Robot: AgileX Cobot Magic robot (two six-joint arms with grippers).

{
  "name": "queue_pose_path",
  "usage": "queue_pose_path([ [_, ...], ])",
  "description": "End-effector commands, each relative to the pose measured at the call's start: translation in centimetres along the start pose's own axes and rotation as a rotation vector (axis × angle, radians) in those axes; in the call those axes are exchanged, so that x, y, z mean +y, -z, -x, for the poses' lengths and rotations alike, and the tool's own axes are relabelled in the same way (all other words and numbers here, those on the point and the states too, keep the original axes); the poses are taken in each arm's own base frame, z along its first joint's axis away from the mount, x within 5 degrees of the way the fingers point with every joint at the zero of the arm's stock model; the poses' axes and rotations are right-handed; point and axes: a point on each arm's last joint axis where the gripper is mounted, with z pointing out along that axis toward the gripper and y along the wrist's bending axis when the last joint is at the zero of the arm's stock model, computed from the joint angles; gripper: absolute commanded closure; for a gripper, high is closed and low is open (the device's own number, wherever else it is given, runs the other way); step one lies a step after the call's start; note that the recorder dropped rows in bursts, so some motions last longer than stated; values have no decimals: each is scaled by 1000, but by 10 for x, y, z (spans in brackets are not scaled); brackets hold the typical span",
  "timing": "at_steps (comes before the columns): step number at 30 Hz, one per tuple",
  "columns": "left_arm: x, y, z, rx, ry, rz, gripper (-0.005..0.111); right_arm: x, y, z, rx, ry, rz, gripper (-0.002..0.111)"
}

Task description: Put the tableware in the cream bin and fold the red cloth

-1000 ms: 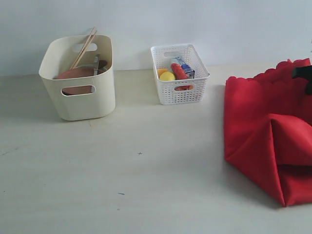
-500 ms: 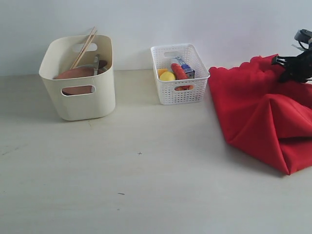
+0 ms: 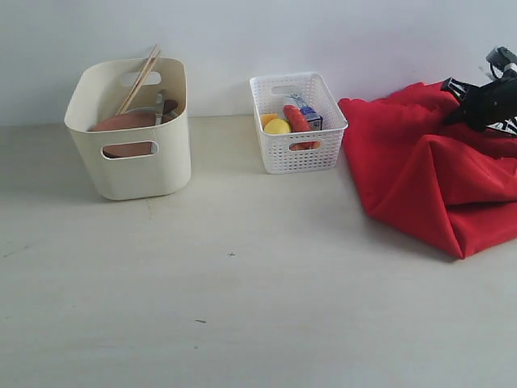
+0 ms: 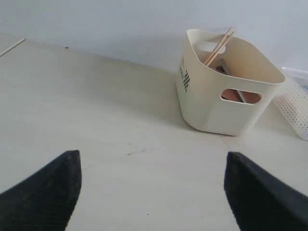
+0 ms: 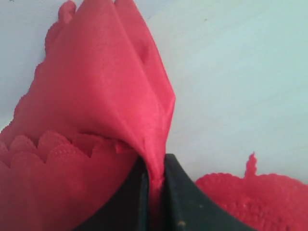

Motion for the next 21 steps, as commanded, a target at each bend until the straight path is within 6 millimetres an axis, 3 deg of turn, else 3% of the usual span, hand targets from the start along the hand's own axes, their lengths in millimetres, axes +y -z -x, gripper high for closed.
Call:
queue_pose_path([
  [1,0,0,0,-11,-3,-2,29,3,-3,2,-29,16,24,106],
  [3,0,0,0,-11,-3,-2,29,5,-1,2,-18,58,26,95],
  [6,0,0,0,-11,-3,-2,29,8,14,8,-2,145,-26,68],
  [9,-1,-1,-1,-17,-4,-9,29,16,41,21,3,245,-120,34],
  [11,-1,-2,-2,-25,-6,-19,29,25,59,28,5,282,-143,20],
  [13,-1,-5,-7,-21,-10,-24,29,37,78,34,5,308,-138,13],
  [16,0,-12,-21,9,-21,-26,29,58,104,40,11,351,-113,13],
  [21,1,-17,-32,31,-25,-31,29,98,133,31,99,478,-36,14],
])
